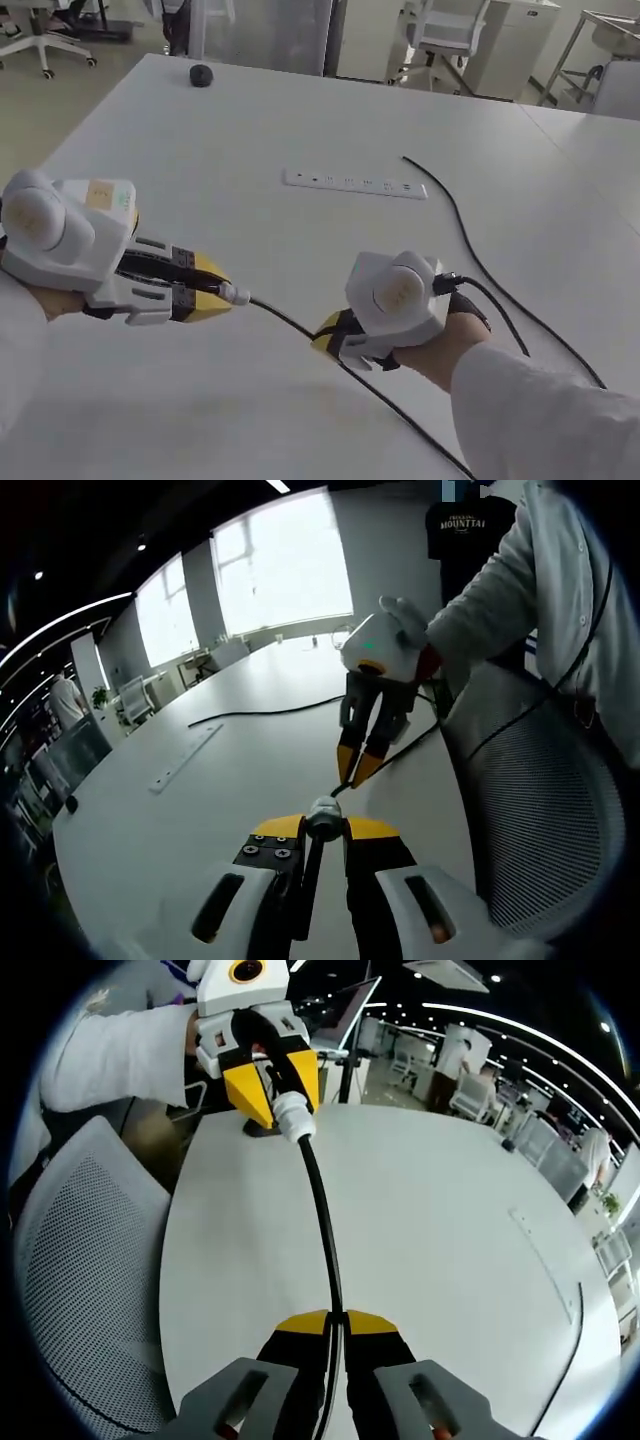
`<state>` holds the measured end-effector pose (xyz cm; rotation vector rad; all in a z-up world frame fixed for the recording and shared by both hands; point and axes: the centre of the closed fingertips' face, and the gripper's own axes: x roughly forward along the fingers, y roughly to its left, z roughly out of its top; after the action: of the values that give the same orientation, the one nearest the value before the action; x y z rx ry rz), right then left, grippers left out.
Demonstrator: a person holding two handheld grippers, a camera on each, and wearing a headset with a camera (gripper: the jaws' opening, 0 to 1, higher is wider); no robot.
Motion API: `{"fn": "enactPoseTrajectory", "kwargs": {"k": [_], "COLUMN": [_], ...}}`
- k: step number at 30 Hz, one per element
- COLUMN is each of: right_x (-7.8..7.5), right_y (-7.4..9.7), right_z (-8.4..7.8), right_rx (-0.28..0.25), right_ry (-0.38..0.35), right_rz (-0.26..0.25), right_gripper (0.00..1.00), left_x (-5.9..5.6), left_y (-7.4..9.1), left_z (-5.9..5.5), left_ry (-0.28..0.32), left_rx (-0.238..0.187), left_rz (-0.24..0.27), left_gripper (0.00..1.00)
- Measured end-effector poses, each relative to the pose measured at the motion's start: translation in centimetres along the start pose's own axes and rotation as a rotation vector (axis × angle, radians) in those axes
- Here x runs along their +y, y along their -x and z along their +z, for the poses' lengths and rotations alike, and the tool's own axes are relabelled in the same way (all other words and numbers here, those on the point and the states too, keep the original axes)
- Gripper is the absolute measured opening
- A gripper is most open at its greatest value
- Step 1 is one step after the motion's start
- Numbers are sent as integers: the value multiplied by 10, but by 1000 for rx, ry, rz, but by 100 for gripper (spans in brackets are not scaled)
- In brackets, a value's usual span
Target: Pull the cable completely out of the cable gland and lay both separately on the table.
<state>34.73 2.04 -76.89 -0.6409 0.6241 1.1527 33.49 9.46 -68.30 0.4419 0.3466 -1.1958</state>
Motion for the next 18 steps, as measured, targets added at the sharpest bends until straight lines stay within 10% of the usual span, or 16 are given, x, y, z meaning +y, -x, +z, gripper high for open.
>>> {"fn": "enactPoseTrajectory", "kwargs": {"k": [18], "right_x": [6], "right_y": [16], "right_z": [34], "right_rx": [-64], "right_ry": [72], "right_rz": [-8], "right_gripper": [8], "left_x": [1], "left_y": [1], "left_z": [1], "left_ry": [3], "left_rx": [-6], "left_rz": [0], "left_gripper": [15]}}
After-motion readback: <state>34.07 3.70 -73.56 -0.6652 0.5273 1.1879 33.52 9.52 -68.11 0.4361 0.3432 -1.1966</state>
